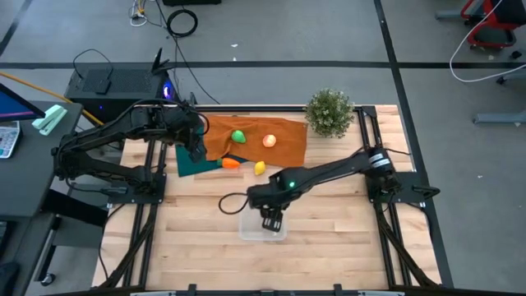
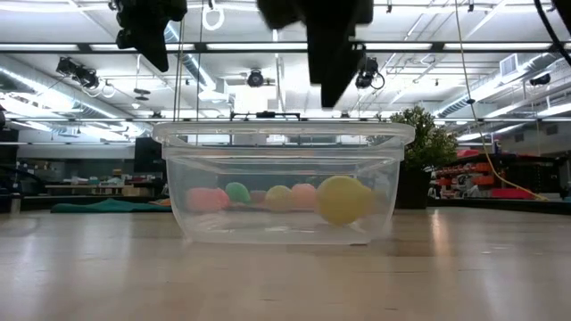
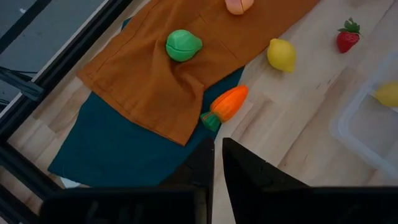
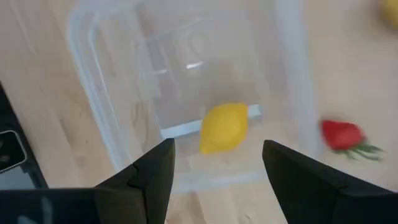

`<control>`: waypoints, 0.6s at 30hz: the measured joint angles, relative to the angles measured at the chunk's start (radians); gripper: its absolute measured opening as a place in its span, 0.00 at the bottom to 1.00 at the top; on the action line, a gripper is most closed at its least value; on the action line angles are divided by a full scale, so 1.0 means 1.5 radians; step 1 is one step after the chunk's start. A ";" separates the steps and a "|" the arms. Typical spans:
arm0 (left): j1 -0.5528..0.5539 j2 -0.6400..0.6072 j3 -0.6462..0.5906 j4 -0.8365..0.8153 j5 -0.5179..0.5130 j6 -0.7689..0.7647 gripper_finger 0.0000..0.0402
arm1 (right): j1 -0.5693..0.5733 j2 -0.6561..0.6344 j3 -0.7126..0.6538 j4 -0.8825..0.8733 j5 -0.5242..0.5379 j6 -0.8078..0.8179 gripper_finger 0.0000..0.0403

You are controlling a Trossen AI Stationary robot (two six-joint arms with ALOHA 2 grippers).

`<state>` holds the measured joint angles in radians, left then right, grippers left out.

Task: Pick and placing Produce into tupperware
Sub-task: Put the red strawberry into the transparent container

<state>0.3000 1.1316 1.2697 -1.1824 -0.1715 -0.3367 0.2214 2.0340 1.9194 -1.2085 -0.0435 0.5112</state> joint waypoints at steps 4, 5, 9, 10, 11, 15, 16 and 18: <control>0.000 0.000 0.000 0.000 0.000 -0.013 0.11 | 0.002 -0.059 0.000 -0.030 0.039 0.032 0.53; 0.000 0.000 0.000 0.000 0.000 -0.013 0.10 | 0.002 -0.072 0.000 -0.034 0.046 0.040 0.52; 0.000 0.000 0.000 0.001 0.000 -0.016 0.09 | 0.012 -0.109 0.000 -0.061 0.072 0.072 0.52; 0.000 0.000 0.000 0.001 0.000 -0.019 0.09 | 0.017 -0.117 0.000 -0.073 0.087 0.080 0.52; 0.000 0.000 0.000 0.001 0.000 -0.027 0.08 | 0.023 -0.121 0.001 -0.091 0.103 0.090 0.52; -0.001 0.000 0.000 0.002 0.000 -0.054 0.08 | 0.051 -0.126 0.001 -0.184 0.147 0.145 0.52; -0.001 0.000 0.000 0.002 0.000 -0.065 0.09 | 0.062 -0.126 0.001 -0.204 0.148 0.154 0.52; -0.001 0.000 0.000 0.002 0.000 -0.080 0.09 | 0.090 -0.126 -0.004 -0.221 0.155 0.161 0.52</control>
<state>0.2991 1.1320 1.2697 -1.1797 -0.1713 -0.4560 0.3564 1.8455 1.9129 -1.5406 0.1884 0.7522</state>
